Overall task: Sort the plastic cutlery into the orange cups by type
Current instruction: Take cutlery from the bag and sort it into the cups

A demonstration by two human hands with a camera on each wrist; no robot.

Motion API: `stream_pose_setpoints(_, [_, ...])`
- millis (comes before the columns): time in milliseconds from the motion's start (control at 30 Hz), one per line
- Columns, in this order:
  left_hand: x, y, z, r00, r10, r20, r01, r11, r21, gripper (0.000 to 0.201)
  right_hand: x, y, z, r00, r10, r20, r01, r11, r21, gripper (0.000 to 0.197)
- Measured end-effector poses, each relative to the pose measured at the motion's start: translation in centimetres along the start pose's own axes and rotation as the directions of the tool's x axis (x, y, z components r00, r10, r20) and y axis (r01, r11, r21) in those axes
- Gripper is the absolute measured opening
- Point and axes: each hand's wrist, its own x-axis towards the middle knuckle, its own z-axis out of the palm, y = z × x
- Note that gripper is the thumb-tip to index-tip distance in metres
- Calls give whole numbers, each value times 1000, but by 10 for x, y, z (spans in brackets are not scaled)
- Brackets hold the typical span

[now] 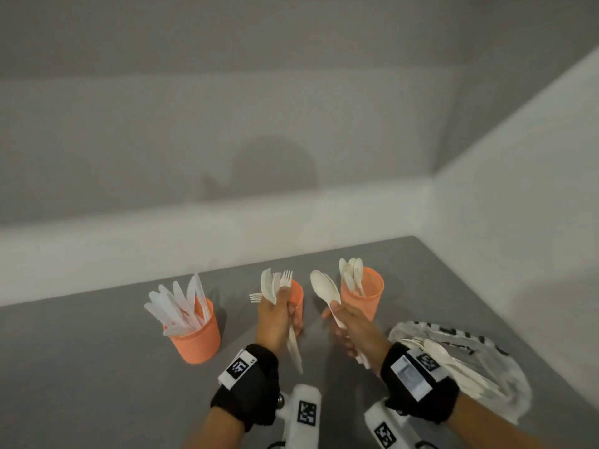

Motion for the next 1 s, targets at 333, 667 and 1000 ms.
stream_pose_setpoints(333, [-4, 13, 55, 954, 128, 272, -207, 936, 284, 10, 0, -25, -52, 908, 148, 391, -174, 984, 30, 34])
stream_pose_setpoints(667, [21, 33, 82, 954, 248, 168, -274, 948, 159, 23, 40, -56, -81, 956, -294, 22, 293, 956, 14, 22])
stream_pose_setpoints(1000, [79, 31, 33, 870, 412, -270, -352, 904, 244, 49, 93, -41, -121, 852, -442, -281, 416, 897, -148, 34])
